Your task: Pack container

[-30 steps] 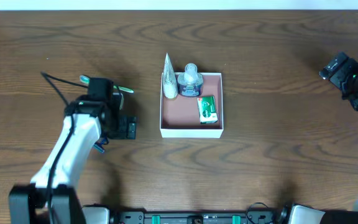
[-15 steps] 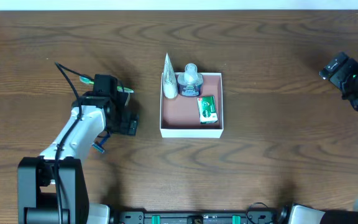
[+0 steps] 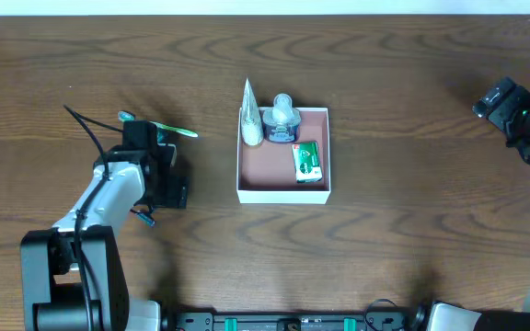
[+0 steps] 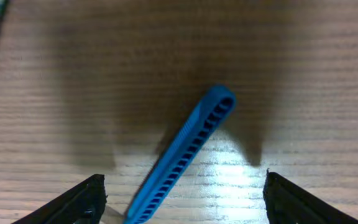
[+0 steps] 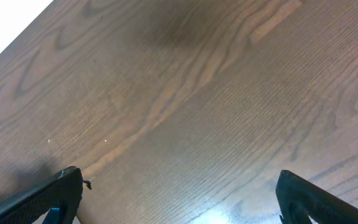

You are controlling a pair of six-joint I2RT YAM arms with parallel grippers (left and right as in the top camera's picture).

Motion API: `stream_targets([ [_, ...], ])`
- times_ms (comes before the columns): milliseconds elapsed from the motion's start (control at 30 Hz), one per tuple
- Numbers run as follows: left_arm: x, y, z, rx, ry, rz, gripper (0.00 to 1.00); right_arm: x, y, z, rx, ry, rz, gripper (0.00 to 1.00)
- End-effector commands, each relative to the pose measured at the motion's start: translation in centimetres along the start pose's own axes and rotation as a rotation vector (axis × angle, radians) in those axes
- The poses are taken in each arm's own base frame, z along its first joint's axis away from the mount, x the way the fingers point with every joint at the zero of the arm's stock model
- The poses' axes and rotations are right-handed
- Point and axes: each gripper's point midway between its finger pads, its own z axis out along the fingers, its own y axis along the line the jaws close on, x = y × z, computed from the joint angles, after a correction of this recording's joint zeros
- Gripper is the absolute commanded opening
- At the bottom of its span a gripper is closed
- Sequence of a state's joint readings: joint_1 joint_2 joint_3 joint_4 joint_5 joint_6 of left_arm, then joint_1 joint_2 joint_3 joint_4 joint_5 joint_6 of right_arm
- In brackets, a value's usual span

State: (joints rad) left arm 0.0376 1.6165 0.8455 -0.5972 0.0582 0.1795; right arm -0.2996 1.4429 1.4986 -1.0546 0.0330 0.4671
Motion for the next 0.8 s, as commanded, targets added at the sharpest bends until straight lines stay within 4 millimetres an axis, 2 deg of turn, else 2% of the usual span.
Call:
stream_targets([
  [0,0.7,-0.1,0.5,0.012,0.023,-0.016,0.78,-0.4,0.0,-0.2,-0.001,-0.009,0.015,0.99],
  [133,1.2,-0.3,0.9,0.017,0.032,-0.017,0.66,-0.4,0.0,-0.2,-0.001,-0.009,0.015,0.99],
  [467,2.4,-0.4,2.2,0.017,0.034,-0.040,0.47,-0.4,0.0,-0.2,-0.001,-0.009,0.015,0.99],
  [600,2.2,-0.4,2.3,0.015,0.025,-0.071,0.26,-0.4,0.0,-0.2,-0.001,-0.009,0.015,0.99],
  [767,1.8,-0.3,2.3,0.014,0.008,-0.092,0.11,-0.4,0.0,-0.2,-0.001,-0.009,0.015,0.99],
])
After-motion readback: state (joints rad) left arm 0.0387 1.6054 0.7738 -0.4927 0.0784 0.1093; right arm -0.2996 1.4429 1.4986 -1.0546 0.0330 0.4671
